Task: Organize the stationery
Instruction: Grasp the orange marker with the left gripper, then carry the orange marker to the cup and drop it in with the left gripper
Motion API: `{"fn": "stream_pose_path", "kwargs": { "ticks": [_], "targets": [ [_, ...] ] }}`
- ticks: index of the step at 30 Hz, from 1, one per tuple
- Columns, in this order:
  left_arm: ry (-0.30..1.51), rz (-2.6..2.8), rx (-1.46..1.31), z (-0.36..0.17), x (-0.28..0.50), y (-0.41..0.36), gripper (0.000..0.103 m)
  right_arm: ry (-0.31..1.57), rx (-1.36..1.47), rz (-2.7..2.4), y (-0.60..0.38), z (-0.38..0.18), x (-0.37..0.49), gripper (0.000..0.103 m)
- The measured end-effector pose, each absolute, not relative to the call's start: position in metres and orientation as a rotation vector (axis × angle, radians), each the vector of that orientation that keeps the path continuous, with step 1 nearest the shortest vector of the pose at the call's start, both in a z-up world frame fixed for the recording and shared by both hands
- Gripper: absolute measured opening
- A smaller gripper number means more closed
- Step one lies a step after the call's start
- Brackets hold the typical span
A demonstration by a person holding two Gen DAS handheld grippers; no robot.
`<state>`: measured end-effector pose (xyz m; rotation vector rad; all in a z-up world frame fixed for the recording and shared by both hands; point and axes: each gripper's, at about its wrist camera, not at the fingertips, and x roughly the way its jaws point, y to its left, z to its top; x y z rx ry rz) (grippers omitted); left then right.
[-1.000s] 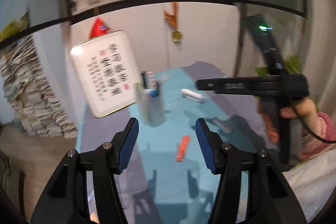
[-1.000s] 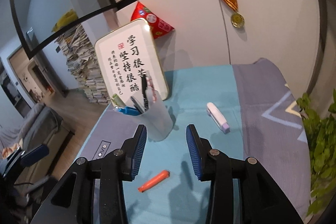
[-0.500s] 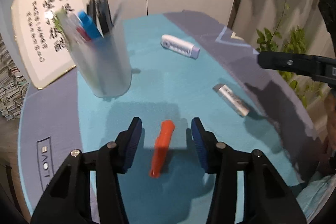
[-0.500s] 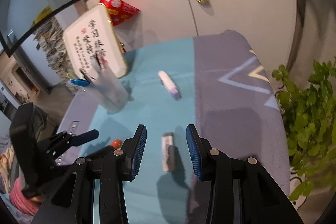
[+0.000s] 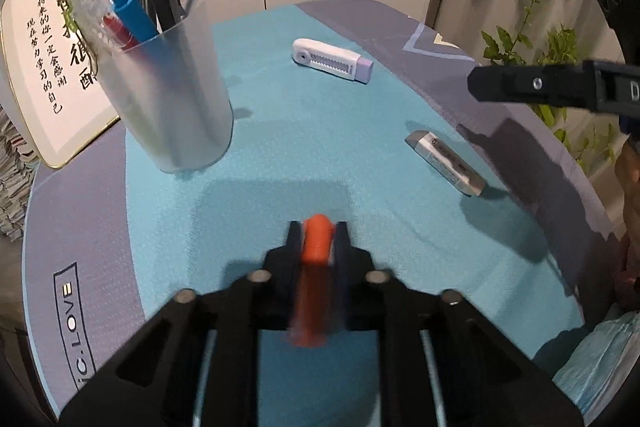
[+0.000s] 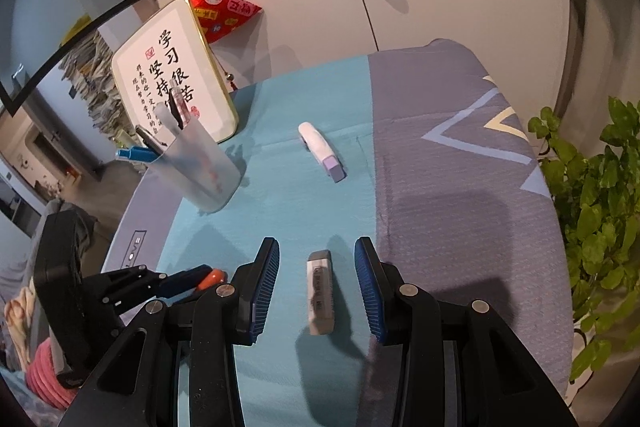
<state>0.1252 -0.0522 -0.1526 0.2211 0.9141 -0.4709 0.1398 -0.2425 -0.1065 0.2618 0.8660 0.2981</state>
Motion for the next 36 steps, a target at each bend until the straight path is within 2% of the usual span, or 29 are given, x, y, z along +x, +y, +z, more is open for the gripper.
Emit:
{"fn": "stream_pose_path", "kwargs": {
  "ticks": [3, 10, 16, 25, 36],
  "targets": [
    [0.884, -0.471, 0.203, -0.138, 0.119, -0.049, 0.012, 0.868, 0.251, 0.297, -0.241, -0.106, 0.137, 0.039],
    [0.685, -0.457, 0.112, -0.053, 0.109, -0.027, 0.012, 0.857, 0.254, 0.294, -0.240, -0.101, 0.135, 0.039],
    [0.561, -0.408, 0.041, 0.002, 0.138, -0.008, 0.012, 0.858, 0.245, 0.304, -0.235, -0.100, 0.132, 0.039],
    [0.626, -0.330, -0.109, -0.011, 0.209, 0.018, 0.012, 0.868, 0.236, 0.284, -0.239, -0.102, 0.133, 0.039],
    [0.600, -0.298, -0.158, -0.029, 0.220, 0.018, 0.012, 0.894, 0.237, 0.275, -0.236, -0.109, 0.140, 0.039]
  ]
}}
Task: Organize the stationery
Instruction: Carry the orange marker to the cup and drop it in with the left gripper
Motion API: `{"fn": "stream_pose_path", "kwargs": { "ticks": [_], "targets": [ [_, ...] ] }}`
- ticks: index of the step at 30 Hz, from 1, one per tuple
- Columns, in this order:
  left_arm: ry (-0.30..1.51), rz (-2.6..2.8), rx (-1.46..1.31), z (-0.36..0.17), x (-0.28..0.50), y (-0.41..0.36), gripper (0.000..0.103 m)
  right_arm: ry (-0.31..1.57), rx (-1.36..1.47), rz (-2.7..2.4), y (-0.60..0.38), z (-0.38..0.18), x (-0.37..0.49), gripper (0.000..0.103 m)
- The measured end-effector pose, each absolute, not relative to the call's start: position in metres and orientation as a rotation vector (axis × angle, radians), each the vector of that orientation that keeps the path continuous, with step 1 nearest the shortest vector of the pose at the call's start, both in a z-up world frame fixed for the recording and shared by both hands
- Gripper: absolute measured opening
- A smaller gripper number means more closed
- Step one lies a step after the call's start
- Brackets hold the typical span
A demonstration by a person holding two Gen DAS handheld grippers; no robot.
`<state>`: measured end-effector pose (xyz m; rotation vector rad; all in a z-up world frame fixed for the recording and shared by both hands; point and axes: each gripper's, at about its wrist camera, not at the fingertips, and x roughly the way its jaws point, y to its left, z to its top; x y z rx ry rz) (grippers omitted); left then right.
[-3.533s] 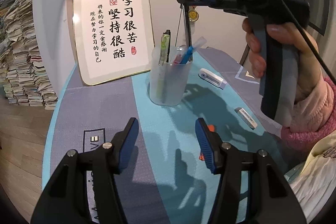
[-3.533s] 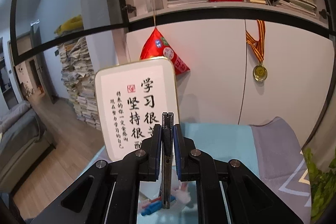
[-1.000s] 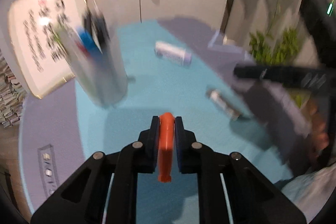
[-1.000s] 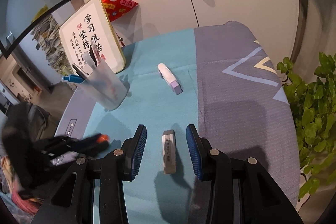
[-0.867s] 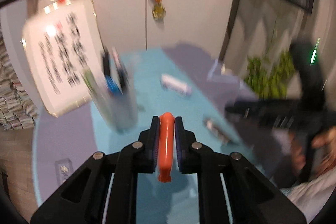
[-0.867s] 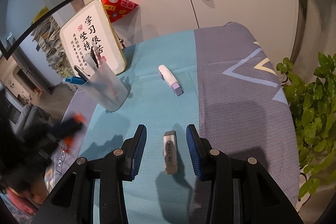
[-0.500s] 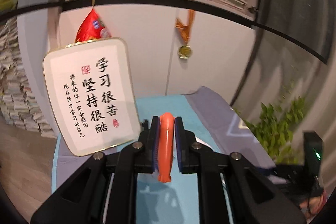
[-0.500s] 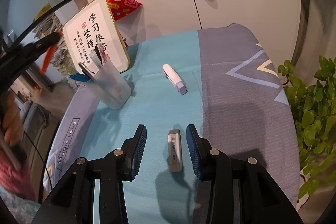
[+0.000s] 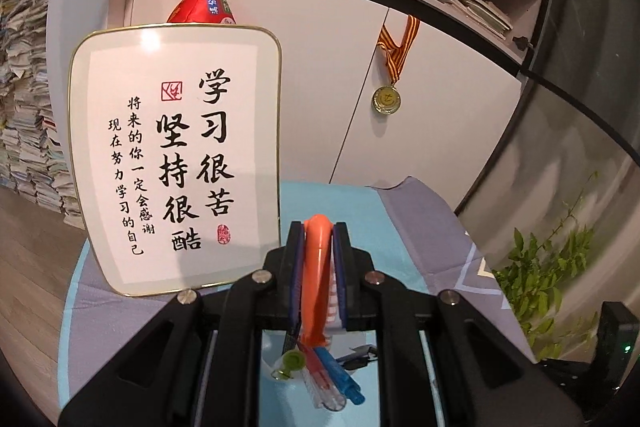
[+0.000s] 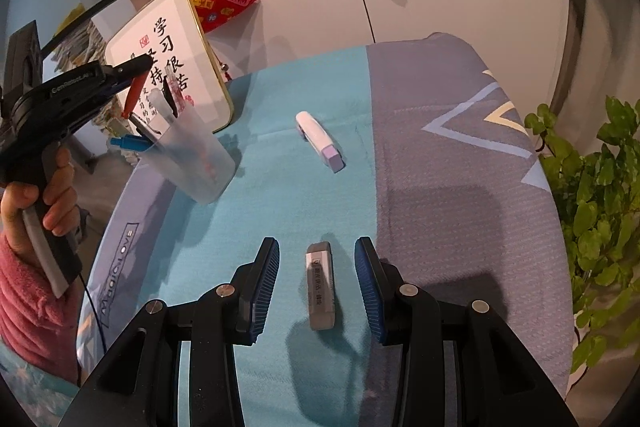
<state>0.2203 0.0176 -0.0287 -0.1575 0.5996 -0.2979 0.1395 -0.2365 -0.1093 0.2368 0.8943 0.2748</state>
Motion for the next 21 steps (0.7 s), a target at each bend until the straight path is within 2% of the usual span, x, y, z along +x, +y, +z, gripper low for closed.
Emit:
{"fn": "stream_pose_path", "kwargs": {
  "ticks": [21],
  "targets": [
    [0.636, -0.305, -0.208, -0.053, 0.206, 0.031, 0.011, 0.912, 0.237, 0.275, -0.234, -0.111, 0.136, 0.039]
  ]
}}
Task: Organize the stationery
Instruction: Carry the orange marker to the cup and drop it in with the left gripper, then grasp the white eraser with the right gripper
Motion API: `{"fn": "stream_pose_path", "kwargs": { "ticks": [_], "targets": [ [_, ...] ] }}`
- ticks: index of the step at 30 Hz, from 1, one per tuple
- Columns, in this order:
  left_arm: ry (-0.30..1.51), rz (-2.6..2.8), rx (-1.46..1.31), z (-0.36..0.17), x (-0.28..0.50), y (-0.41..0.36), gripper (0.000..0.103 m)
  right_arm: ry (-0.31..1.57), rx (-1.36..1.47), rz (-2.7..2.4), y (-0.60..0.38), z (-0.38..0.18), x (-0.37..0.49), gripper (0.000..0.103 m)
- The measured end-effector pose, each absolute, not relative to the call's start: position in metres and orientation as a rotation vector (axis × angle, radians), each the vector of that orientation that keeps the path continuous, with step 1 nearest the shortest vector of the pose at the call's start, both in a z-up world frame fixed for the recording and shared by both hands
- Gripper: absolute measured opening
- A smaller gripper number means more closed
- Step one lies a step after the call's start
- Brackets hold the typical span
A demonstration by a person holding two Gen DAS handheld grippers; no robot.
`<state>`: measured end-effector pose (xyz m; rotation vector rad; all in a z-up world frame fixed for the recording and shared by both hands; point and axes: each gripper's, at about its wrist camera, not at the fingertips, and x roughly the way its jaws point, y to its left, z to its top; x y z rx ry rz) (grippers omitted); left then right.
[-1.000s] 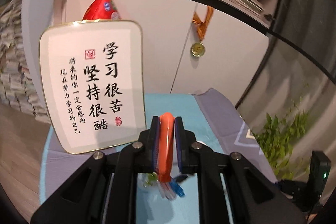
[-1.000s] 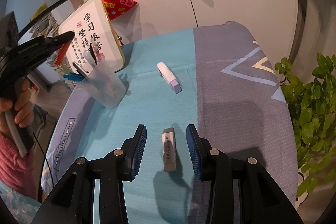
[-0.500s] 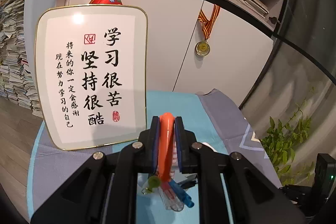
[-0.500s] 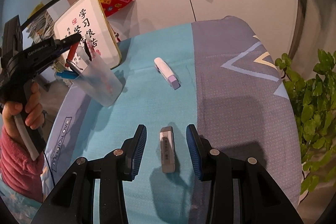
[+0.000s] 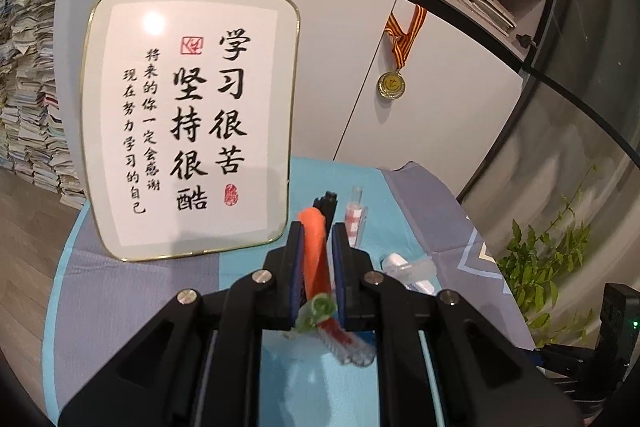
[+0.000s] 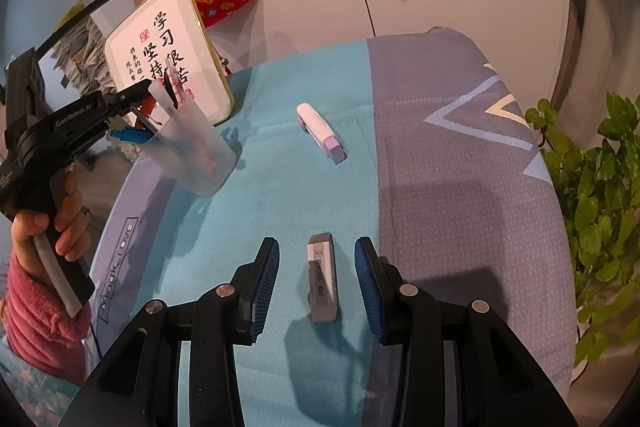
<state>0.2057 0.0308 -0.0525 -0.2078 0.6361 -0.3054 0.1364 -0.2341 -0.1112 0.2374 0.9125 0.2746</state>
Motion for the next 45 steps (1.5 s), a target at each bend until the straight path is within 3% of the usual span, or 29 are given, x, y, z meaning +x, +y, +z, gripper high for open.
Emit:
{"fn": "stream_pose_path", "kwargs": {
  "ticks": [11, 26, 34, 35, 37, 45],
  "targets": [
    [0.625, -0.331, -0.215, -0.047, 0.179, 0.043, 0.013, 0.969, 0.181, 0.286, -0.220, -0.120, 0.138, 0.039],
    [0.582, -0.321, 0.024, -0.063, 0.101, 0.026, 0.034, 1.080, 0.045, 0.236, -0.196, -0.144, 0.157, 0.040],
    [0.598, -0.394, 0.066, -0.079, 0.093, 0.013, 0.034, 1.079, -0.033, 0.197, -0.187, -0.143, 0.165, 0.039],
    [0.603, -0.395, 0.061, -0.080, 0.094, 0.014, 0.034, 1.080, -0.041, 0.195, -0.187, -0.143, 0.166, 0.038],
    [0.615, -0.391, 0.050, -0.085, 0.096, 0.017, 0.034, 1.079, -0.073, 0.182, -0.187, -0.142, 0.169, 0.017],
    [0.635, -0.337, 0.055, -0.096, 0.101, 0.024, 0.034, 0.957, 0.051, 0.284, -0.175, -0.081, 0.167, 0.017]
  ]
}}
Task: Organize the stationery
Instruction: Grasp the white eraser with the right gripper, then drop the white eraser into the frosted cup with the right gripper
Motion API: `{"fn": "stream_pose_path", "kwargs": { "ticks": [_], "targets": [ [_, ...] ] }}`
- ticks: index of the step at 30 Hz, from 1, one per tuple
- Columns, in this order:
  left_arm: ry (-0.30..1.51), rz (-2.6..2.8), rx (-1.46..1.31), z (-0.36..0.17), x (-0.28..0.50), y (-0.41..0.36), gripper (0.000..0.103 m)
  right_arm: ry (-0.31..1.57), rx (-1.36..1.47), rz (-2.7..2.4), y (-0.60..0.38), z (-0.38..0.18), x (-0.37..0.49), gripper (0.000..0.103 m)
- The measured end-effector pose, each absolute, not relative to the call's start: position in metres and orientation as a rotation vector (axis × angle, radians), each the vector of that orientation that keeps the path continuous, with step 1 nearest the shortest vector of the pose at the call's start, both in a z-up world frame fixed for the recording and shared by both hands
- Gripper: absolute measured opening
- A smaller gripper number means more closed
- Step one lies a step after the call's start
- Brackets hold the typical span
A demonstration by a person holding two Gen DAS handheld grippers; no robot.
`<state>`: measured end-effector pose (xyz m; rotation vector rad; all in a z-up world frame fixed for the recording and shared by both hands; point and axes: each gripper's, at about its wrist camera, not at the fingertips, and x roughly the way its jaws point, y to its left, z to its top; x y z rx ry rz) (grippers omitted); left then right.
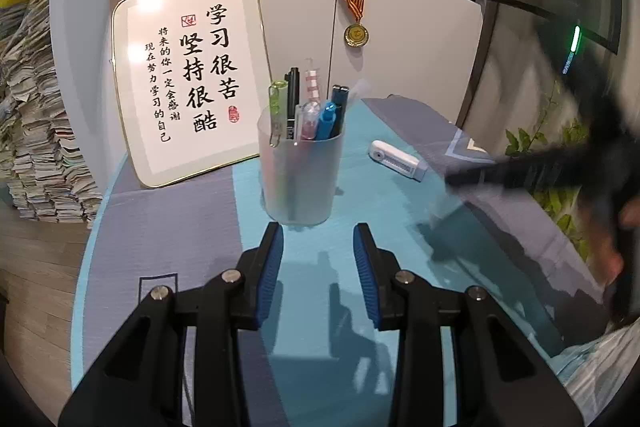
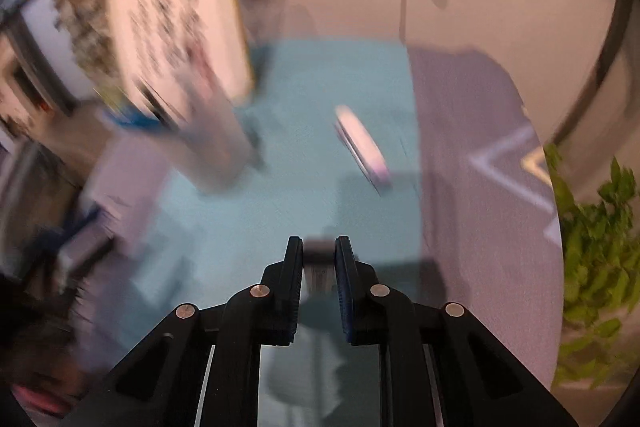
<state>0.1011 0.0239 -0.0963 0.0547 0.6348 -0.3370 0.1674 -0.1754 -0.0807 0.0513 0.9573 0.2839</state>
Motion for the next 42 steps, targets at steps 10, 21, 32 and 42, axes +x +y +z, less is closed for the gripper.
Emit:
{"fn": "stream_pose_path", "kwargs": {
  "ticks": [10, 21, 32, 42],
  "targets": [
    [0.619, -0.327, 0.027, -0.095, 0.096, 0.040, 0.034, 0.672, 0.035, 0.431, -0.103, 0.010, 0.189, 0.017],
    [0.649, -0.297, -0.025, -0.103, 0.108, 0.060, 0.035, 0.602, -0.007, 0.370, -0.079, 0.012, 0.206, 0.017],
    [0.657, -0.305, -0.005, -0.106, 0.108, 0.055, 0.035, 0.703, -0.026, 0.383, -0.067, -0.019, 0.220, 0.017],
    [0.663, -0.306, -0.002, -0.107, 0.110, 0.054, 0.037, 0.743, 0.005, 0.395, -0.084, -0.017, 0.210, 0.018]
  ]
}}
